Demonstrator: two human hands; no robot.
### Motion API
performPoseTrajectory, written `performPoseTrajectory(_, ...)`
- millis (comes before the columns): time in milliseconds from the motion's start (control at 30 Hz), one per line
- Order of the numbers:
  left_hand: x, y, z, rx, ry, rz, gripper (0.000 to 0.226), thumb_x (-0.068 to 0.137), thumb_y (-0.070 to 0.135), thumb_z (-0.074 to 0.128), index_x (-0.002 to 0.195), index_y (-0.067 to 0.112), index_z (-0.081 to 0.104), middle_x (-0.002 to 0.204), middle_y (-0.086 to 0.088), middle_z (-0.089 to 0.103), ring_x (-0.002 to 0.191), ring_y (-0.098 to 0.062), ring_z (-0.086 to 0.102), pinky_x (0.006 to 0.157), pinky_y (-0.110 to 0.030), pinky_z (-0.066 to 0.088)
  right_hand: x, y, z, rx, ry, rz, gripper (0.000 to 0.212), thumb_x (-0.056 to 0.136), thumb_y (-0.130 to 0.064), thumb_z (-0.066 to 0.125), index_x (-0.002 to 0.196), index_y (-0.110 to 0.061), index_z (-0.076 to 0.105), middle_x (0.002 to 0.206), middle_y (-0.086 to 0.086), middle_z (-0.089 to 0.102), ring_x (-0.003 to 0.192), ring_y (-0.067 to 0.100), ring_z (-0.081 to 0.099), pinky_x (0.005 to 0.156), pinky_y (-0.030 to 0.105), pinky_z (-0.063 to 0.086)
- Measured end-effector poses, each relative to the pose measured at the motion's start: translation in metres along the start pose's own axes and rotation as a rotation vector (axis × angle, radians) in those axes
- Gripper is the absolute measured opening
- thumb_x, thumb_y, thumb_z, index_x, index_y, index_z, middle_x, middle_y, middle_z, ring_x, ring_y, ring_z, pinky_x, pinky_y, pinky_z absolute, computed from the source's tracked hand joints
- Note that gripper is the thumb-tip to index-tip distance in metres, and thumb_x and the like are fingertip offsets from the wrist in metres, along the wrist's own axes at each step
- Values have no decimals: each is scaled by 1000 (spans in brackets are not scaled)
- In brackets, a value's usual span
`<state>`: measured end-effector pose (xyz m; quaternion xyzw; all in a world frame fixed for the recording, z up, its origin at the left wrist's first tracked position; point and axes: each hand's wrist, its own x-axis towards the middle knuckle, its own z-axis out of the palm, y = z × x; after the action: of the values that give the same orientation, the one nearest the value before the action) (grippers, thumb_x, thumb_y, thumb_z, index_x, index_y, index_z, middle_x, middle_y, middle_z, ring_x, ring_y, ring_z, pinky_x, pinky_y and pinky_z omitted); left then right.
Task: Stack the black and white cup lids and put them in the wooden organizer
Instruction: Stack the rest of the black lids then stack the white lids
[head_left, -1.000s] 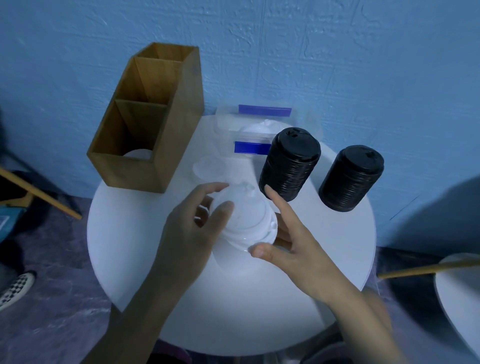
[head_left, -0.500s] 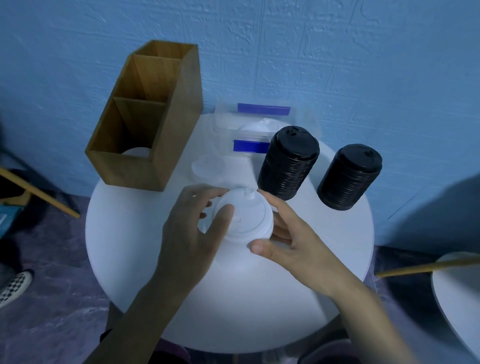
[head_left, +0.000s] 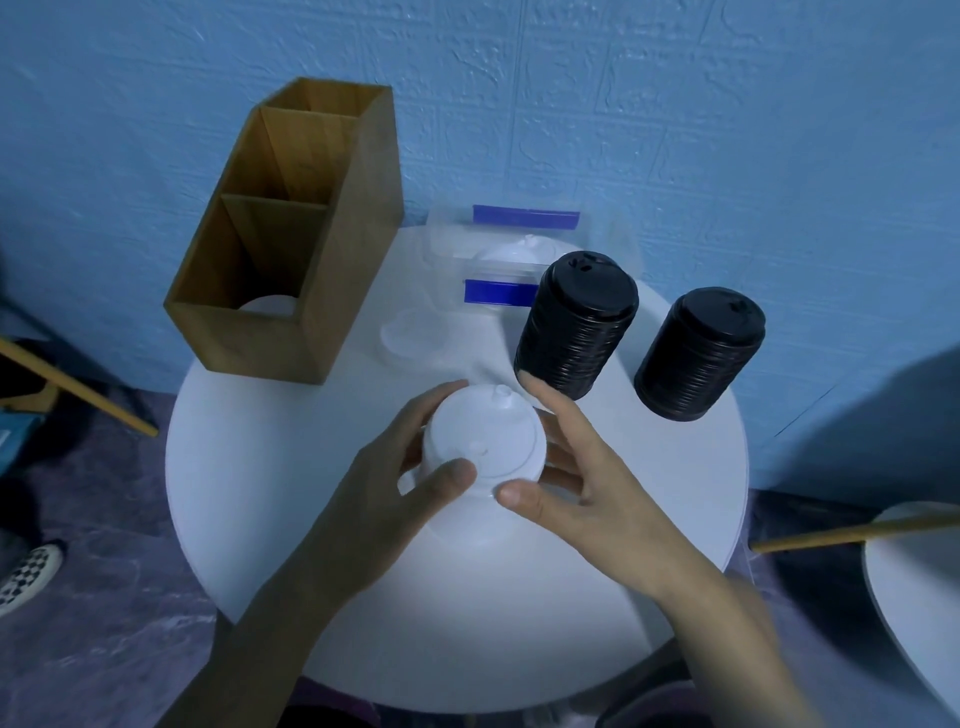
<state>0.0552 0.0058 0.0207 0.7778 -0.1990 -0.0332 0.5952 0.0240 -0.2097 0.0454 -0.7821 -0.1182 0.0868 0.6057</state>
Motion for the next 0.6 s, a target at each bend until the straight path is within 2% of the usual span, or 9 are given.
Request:
performPoseTrajectory(100, 2, 0, 1, -27, -49, 23, 54, 79, 66, 65, 129, 63, 45, 128, 34, 56, 123, 2, 55, 84, -12, 53, 1, 2, 2, -20, -2, 4, 86, 79, -49, 81, 150, -53, 31, 142, -28, 52, 134, 2, 50, 108, 24, 44)
performPoseTrajectory(167, 8, -1, 3, -42, -69, 36, 49, 80, 57, 62, 124, 69, 47, 126, 34, 58, 121, 2, 57, 83, -11, 52, 2, 4, 1, -15, 20, 2, 85, 77, -43, 83, 148, -49, 37, 139, -26, 53, 133, 3, 50, 104, 22, 46)
performPoseTrajectory(267, 18, 0, 5, -45, -98, 25, 44, 79, 69, 62, 121, 69, 50, 124, 33, 61, 119, 1, 59, 83, -11, 51, 2, 4, -3, -8, 72, -24, 78, 77, -32, 83, 143, -46, 44, 135, -22, 57, 129, 5, 53, 99, 17, 46)
performPoseTrajectory(333, 24, -3, 2, -38, -90, 38, 40, 83, 81, 49, 120, 67, 55, 122, 34, 63, 117, 4, 60, 87, -12, 51, 2, 4, -4, -14, 74, -23, 75, 77, -29, 85, 139, -48, 47, 132, -22, 59, 126, 4, 54, 95, 14, 46)
performPoseTrajectory(400, 28, -9, -1, -26, -4, 7, 37, 91, 73, 46, 118, 55, 63, 119, 30, 67, 114, 3, 63, 93, -21, 55, 3, 2, -6, -31, 48, -5, 73, 78, -27, 86, 136, -50, 48, 131, -22, 59, 124, 3, 55, 94, 12, 45)
performPoseTrajectory(467, 36, -16, -6, 171, 208, 25, 26, 96, 53, 54, 119, 45, 63, 120, 27, 68, 109, 4, 63, 95, -24, 56, 4, -1, -8, -46, 36, 15, 72, 78, -31, 86, 135, -52, 48, 132, -22, 58, 124, 3, 54, 93, 12, 45)
performPoseTrajectory(500, 41, -21, -9, 326, 293, 50, 28, 96, 48, 60, 123, 40, 63, 126, 23, 66, 112, 2, 62, 98, -25, 54, 4, -2, -8, -47, 39, 25, 72, 77, -33, 85, 136, -52, 47, 133, -23, 57, 125, 3, 53, 94, 13, 46)
performPoseTrajectory(533, 48, -26, -11, 485, 324, 59, 37, 95, 44, 65, 130, 34, 63, 134, 14, 63, 119, -3, 59, 103, -29, 48, 4, -2, -8, -44, 43, 32, 73, 76, -34, 84, 137, -51, 47, 133, -23, 56, 125, 3, 53, 94, 15, 47)
performPoseTrajectory(600, 66, -37, -16, 732, 244, -12, 59, 92, 45, 68, 146, 25, 52, 153, 2, 49, 140, -21, 45, 115, -40, 33, 3, -1, -7, -41, 47, 30, 75, 76, -34, 83, 140, -48, 46, 134, -22, 56, 126, 4, 53, 97, 20, 47)
